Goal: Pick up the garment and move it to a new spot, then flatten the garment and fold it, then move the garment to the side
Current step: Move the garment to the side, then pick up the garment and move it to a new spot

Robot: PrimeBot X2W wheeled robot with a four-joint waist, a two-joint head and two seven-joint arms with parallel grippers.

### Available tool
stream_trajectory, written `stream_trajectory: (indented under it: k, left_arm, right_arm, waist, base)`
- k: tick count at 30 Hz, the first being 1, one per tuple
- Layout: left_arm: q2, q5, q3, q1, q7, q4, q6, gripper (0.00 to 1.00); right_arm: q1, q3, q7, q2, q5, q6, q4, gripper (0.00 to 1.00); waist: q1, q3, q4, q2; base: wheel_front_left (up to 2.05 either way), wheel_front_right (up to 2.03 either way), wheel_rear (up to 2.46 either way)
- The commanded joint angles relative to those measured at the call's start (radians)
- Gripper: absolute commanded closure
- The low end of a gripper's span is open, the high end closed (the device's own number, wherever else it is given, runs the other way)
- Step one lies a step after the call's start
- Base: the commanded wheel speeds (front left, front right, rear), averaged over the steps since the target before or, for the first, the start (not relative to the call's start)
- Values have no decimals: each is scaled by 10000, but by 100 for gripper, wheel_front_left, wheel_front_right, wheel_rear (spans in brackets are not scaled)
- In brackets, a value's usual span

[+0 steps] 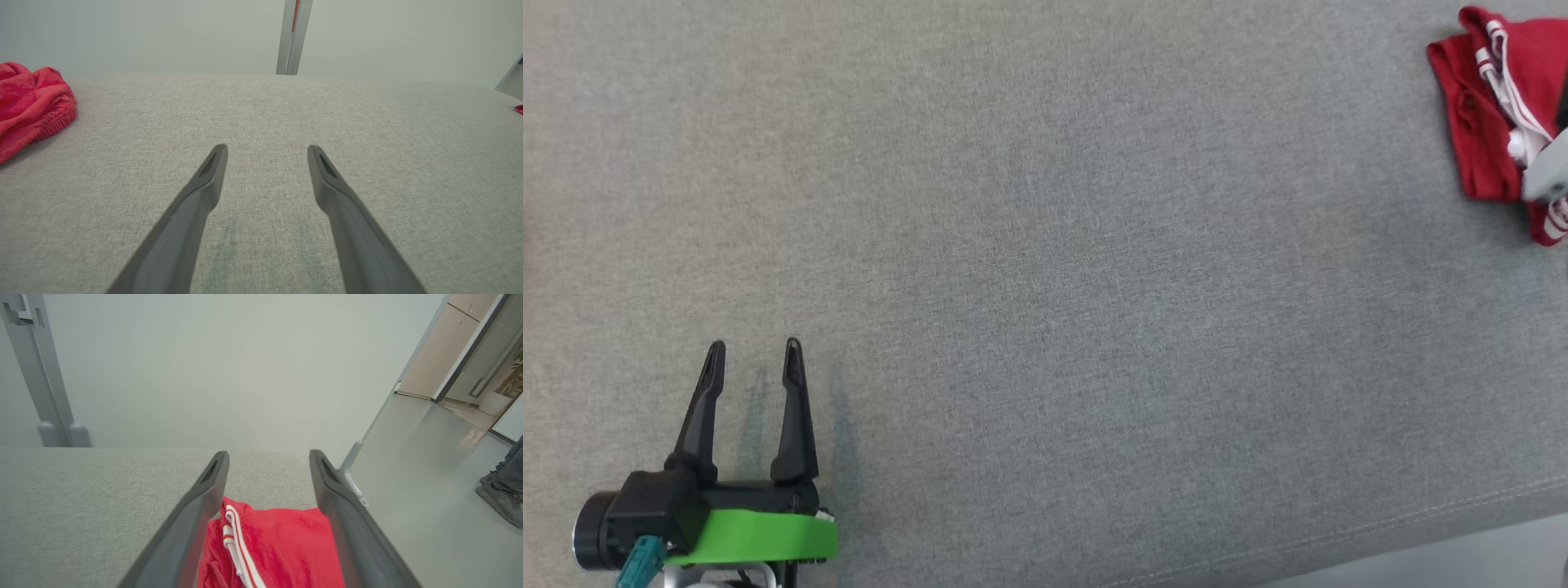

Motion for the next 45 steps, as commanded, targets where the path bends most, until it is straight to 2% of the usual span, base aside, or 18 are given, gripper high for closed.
stream_trajectory:
  k: [1,5,9,14,18,25,37,41,45]
  left_arm:
    - [-3,-172,-15,303,3,97,123,0]
    - [-2,-434,-108,836,3,291,389,0]
    - [-2,-494,-152,1362,3,532,482,0]
    - [-2,-398,-114,1946,1,734,483,0]
    - [-1,-353,-49,2270,3,890,412,0]
    - [-1,-395,-65,2519,1,942,401,0]
    - [-2,-446,-185,2311,3,971,342,0]
    - [0,-474,-225,2209,3,983,377,0]
    - [1,-371,-304,2119,3,1079,338,0]
  right_arm:
    - [981,161,-21,254,279,-18,-570,0]
    - [3452,599,-25,680,509,-18,-2747,0]
    - [5720,988,-27,1281,538,-18,-4283,0]
    - [7724,1808,-27,1981,517,-18,-5051,0]
    - [8920,1783,-26,2597,602,-18,-5401,0]
    - [9684,1738,-28,2900,713,-18,-5565,0]
    - [9677,2127,-29,2898,882,-18,-5543,0]
    - [9683,2140,-27,2901,856,-18,-5683,0]
    - [9832,2253,-29,2903,1092,-18,-5798,0]
  waist:
    - [-1,-1602,80,0]
    - [-1,-2601,320,0]
    - [-1,-3340,513,0]
    - [-1,-3964,668,0]
    - [-1,-4278,771,0]
    - [-1,-4604,625,0]
    - [-1,-4582,534,0]
    - [-1,-4537,900,0]
    - [-1,-4563,1848,0]
  base:
    - [0,0,0]
    - [0,0,0]
    - [0,0,0]
    - [0,0,0]
    - [0,0,0]
    - [0,0,0]
    - [0,0,0]
    - [0,0,0]
    - [0,0,0]
